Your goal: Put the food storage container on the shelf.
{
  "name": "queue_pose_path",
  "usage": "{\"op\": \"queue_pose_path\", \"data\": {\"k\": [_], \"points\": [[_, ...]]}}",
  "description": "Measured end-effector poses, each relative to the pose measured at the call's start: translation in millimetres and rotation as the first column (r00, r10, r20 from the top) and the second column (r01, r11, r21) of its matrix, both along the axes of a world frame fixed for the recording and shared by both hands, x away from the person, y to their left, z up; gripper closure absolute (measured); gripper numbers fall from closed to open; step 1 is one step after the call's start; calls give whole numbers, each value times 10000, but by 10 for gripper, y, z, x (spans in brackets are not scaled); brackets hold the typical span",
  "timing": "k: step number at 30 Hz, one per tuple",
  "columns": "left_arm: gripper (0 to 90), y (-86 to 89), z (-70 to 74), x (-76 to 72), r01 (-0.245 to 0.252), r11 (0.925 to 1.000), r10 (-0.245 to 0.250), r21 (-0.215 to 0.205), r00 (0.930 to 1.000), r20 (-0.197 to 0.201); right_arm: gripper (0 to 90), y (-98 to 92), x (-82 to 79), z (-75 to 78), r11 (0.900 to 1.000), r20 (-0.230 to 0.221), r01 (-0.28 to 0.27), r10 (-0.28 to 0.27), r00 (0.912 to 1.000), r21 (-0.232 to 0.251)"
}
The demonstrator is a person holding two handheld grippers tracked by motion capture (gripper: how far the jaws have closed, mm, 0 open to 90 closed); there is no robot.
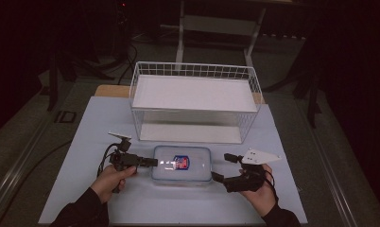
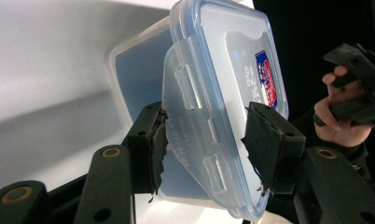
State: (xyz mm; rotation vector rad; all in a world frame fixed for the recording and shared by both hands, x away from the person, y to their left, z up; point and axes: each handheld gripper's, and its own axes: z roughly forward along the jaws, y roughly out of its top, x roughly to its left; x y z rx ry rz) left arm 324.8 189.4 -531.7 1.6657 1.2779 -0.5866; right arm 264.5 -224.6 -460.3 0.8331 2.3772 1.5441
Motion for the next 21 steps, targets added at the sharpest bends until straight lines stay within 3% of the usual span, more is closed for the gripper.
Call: {"op": "queue_pose_path", "data": {"k": [1, 3, 5, 8, 9, 10, 13, 14, 18, 21], "points": [[516, 11, 26, -24, 120, 9999, -120, -8, 9998, 150, 151, -3, 39, -63, 10000, -500, 93, -94, 9987, -19], [529, 23, 54, -73, 237, 9997, -237, 7, 9986, 482, 152, -3, 70, -102, 9999, -830, 144, -144, 9964, -9], [539, 25, 60, -86, 276, 9996, -276, 4, 9980, 573, 151, -6, 115, -154, 9998, -1314, 182, -167, 9912, 98], [551, 37, 77, -139, 403, 9992, -400, -20, 9952, 898, 151, -9, 206, -244, 9985, -2082, 239, -131, 9780, 496], [553, 37, 77, -139, 403, 9992, -400, -20, 9952, 898, 151, -9, 206, -244, 9985, -2082, 239, -131, 9780, 496], [557, 40, 83, -165, 423, 9991, -418, -22, 9935, 1056, 153, -7, 264, -299, 9968, -2646, 271, -63, 9643, 750], [563, 43, 92, -197, 481, 9988, -475, -12, 9912, 1234, 192, 5, 316, -365, 9949, -3203, 332, -10, 9473, 950], [563, 42, 96, -204, 501, 9987, -499, 13, 9904, 1291, 201, 13, 333, -391, 9942, -3466, 339, 36, 9380, 1021], [567, 41, 104, -227, 578, 9983, -581, 67, 9877, 1453, 258, 40, 361, -458, 9925, -4048, 250, 258, 9141, 1195], [570, 42, 108, -250, 621, 9980, -624, 67, 9860, 1546, 352, 41, 360, -478, 9896, -4312, 213, 427, 9013, 1424]]}}
